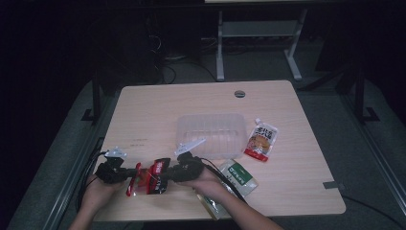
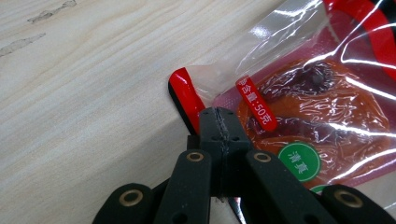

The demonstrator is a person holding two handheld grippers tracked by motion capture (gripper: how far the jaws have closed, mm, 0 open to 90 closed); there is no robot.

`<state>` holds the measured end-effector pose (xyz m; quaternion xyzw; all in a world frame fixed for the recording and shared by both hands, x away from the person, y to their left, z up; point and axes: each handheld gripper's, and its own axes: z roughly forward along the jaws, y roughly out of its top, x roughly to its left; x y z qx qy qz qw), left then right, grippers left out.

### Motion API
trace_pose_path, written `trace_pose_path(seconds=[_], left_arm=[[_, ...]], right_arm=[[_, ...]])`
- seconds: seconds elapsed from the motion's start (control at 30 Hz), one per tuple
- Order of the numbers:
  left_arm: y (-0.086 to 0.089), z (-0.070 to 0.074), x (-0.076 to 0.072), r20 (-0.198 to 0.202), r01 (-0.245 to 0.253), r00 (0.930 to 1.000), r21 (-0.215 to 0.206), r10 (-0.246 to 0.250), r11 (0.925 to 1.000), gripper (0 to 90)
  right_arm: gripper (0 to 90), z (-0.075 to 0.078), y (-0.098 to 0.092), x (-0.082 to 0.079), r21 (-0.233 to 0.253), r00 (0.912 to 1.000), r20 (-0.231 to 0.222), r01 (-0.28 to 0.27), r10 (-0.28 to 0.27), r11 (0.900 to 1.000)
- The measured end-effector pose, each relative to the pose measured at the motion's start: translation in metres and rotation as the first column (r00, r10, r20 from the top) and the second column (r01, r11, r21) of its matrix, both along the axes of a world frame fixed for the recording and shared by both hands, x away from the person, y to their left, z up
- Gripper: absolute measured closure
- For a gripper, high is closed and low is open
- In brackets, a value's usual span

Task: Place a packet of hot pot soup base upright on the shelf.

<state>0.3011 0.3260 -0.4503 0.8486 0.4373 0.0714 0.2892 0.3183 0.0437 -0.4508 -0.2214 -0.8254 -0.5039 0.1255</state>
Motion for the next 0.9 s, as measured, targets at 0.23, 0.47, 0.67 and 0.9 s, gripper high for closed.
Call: trace_pose_path(seconds=[0.23, 0.47, 0.67, 0.9], left_arm=[[0.000, 0.001, -0.001, 0.008, 0.023, 0.9997, 0.015, -0.023, 0.9996, 89.8], [0.006, 0.011, -0.004, 0.061, 0.012, 0.9981, -0.070, -0.008, 0.9975, 82.5], [0.007, 0.018, -0.006, 0.078, 0.024, 0.9969, -0.111, -0.015, 0.9935, 71.9], [-0.001, 0.021, -0.007, 0.092, 0.032, 0.9956, -0.114, -0.021, 0.9929, 64.3]], right_arm=[[90.0, 0.003, 0.002, 0.001, 0.032, 0.9997, -0.003, -0.025, 0.025, 0.999], [90.0, 0.012, -0.007, 0.002, 0.108, 0.9992, -0.002, -0.041, 0.041, 0.993], [90.0, 0.026, -0.024, 0.001, 0.180, 0.9988, -0.006, -0.046, 0.048, 0.983], [90.0, 0.036, -0.039, -0.002, 0.210, 0.9986, 0.023, -0.051, 0.047, 0.976]])
